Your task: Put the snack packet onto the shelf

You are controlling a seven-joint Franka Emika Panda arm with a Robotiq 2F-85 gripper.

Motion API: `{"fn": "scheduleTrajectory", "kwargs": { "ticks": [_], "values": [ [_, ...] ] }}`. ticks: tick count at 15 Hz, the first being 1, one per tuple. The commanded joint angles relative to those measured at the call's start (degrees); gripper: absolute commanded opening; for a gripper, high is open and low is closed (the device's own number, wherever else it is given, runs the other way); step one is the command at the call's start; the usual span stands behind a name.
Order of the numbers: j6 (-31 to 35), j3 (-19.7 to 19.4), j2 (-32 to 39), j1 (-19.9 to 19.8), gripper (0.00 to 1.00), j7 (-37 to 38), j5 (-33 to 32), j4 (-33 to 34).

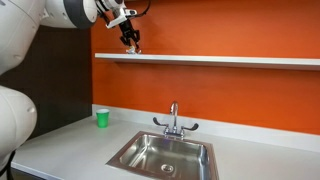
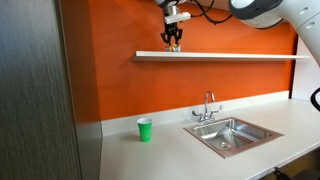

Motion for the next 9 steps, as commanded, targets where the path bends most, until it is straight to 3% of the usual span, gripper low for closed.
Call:
{"fn": "scheduleTrajectory", "kwargs": {
  "ticks": [1,4,9],
  "values": [
    [-2.2,0.0,0.8,-0.3,0.82,-0.9,0.7,2.5],
    [-1.7,0.0,-0.1,-0.4,1.0,-0.4,0.8,1.2],
    [-0.4,0.1,-1.8,-0.5,1.0,0.7,1.1,-1.9]
  ]
}}
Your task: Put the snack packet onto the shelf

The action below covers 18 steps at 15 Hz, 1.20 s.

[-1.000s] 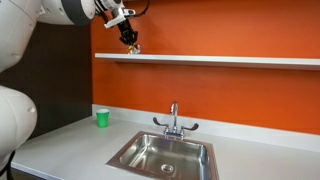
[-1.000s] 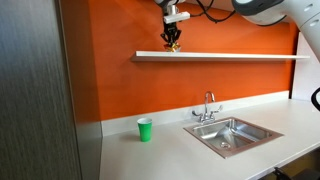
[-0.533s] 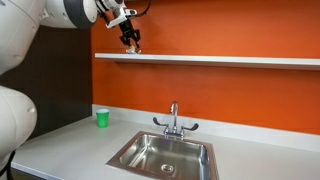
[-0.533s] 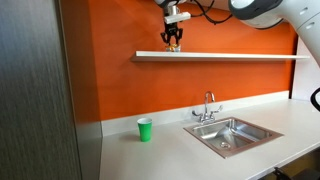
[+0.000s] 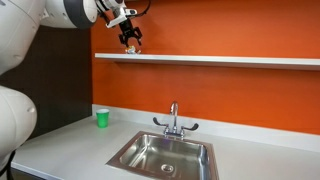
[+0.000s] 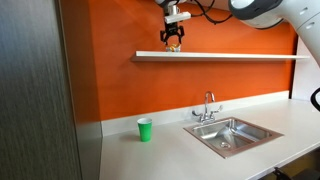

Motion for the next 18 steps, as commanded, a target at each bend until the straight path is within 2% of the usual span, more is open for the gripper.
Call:
{"fn": "scheduleTrajectory", "kwargs": {
  "ticks": [1,7,18],
  "values": [
    [0.0,0.2,-2.2,-0.4,1.0,1.0,0.8,-2.8],
    [1.2,0.3,-5.5,-0.3,1.0,3.5,1.0,-8.5],
    [5.0,0.8,-20.2,2.5,1.0,11.4,0.6,-28.8]
  ]
}}
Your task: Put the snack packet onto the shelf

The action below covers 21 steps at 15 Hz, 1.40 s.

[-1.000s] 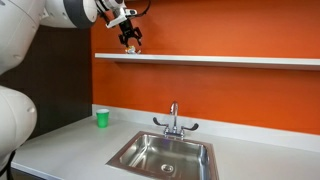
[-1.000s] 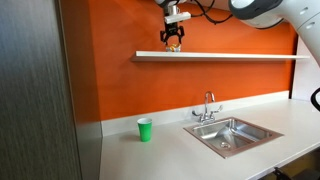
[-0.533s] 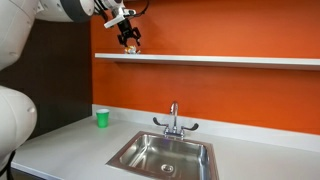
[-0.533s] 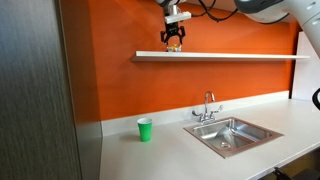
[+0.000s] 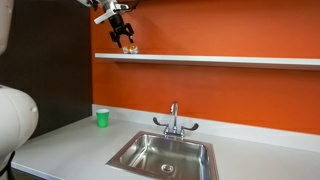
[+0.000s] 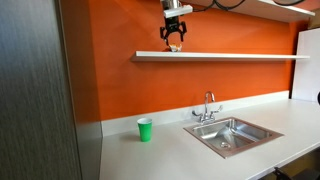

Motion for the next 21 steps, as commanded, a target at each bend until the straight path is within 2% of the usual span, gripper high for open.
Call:
{"fn": "scheduleTrajectory", "kwargs": {
  "ticks": [1,6,10,11,16,18,21],
  "values": [
    [3.2,0.5,-7.5,0.5,1.0,4.0,0.4,-10.4],
    [7.0,0.5,-14.5,1.7,1.0,8.1,0.1,-20.7],
    [10.2,1.0,-20.9,3.0,1.0,13.3,-0.5,-31.9],
    [10.7,3.3,-22.1,1.1,1.0,14.2,-0.2,-34.2],
    [14.6,5.7,-27.8,0.2,1.0,19.0,2.2,-47.3],
    [17.0,5.6,-29.6,-0.2,1.0,19.0,4.1,-52.5],
    [17.5,5.0,-30.4,-1.1,1.0,15.1,6.8,-58.0]
  ]
}}
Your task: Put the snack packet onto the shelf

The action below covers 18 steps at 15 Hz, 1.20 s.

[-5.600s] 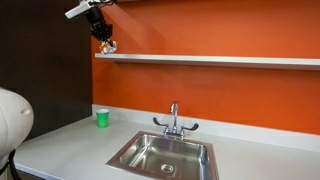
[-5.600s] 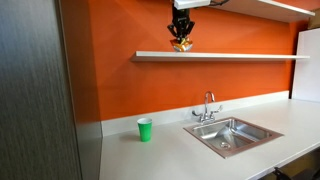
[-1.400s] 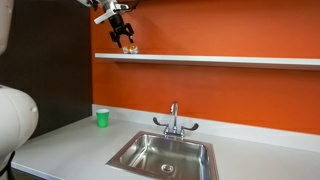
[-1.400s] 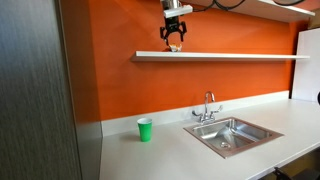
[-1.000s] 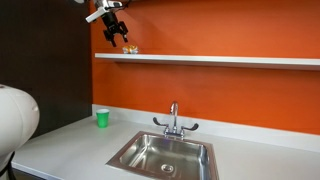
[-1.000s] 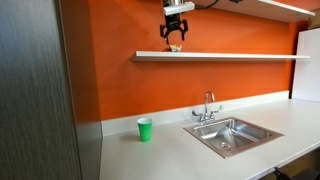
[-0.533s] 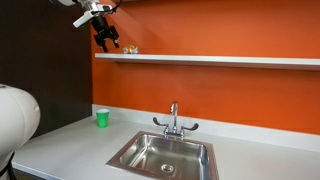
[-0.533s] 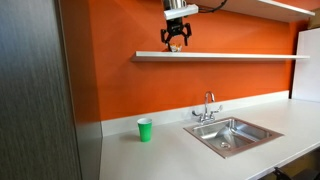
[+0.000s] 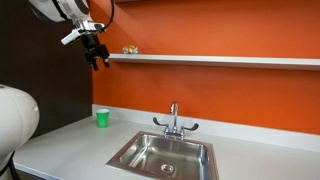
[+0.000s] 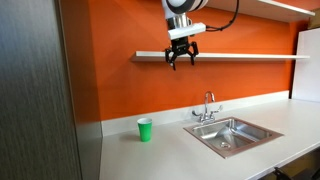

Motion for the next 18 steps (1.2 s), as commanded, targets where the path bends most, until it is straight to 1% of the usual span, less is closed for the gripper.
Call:
{"fn": "scheduleTrajectory", "kwargs": {
  "ticks": [1,5,8,13,18],
  "values": [
    [2.0,0.6,-3.1,-2.9,1.0,-4.0,2.8,-7.9],
    [1.6,-0.1,-2.4,-4.6,1.0,-11.2,2.3,-13.6],
    [3.2,-0.8,-1.9,-5.9,1.0,-15.3,1.9,-17.2],
    [7.6,-2.6,-1.7,-8.5,1.0,-16.9,2.0,-22.0],
    [12.4,-5.6,-2.4,-11.8,1.0,-17.6,2.2,-26.1]
  ]
}}
